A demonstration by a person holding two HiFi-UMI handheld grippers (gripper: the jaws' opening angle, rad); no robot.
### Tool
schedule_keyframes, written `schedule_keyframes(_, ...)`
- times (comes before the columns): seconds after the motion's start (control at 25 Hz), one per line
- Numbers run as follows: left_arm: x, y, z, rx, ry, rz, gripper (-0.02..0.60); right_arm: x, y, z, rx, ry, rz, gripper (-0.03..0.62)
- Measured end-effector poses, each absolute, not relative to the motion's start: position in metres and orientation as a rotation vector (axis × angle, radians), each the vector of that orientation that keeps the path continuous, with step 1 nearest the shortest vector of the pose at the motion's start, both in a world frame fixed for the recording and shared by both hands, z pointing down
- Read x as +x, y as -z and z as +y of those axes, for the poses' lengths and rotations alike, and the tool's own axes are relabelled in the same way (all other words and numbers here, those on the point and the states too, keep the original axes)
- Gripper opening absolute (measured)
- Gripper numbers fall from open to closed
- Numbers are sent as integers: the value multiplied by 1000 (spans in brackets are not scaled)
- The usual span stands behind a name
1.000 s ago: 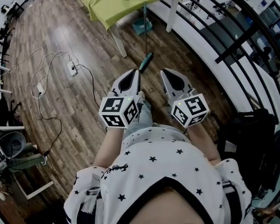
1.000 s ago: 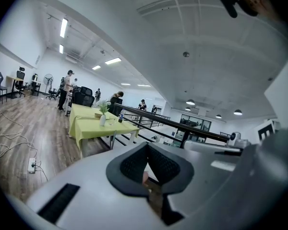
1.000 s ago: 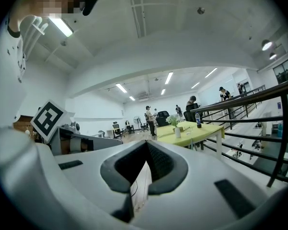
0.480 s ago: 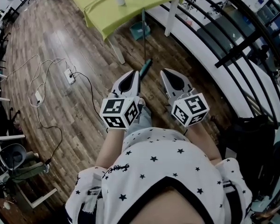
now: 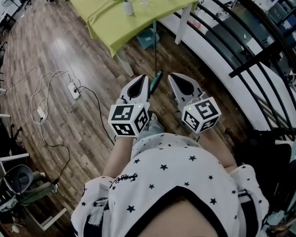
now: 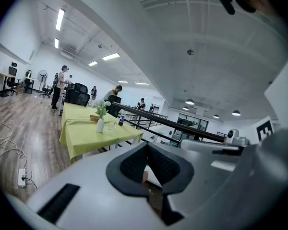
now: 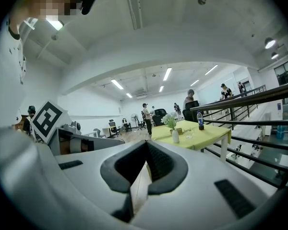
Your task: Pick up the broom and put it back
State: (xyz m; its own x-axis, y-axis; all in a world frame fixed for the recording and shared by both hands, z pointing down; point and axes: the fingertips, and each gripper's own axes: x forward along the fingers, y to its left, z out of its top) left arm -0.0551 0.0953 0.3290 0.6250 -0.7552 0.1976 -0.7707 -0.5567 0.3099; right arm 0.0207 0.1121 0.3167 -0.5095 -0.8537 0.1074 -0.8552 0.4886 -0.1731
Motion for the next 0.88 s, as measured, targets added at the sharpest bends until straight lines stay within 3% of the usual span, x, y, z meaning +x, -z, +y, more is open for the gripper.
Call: schedule_keyframes(0.88, -102, -353, -39, 2479, -73, -1180, 11, -11, -341, -26, 1597, -322, -2647, -6)
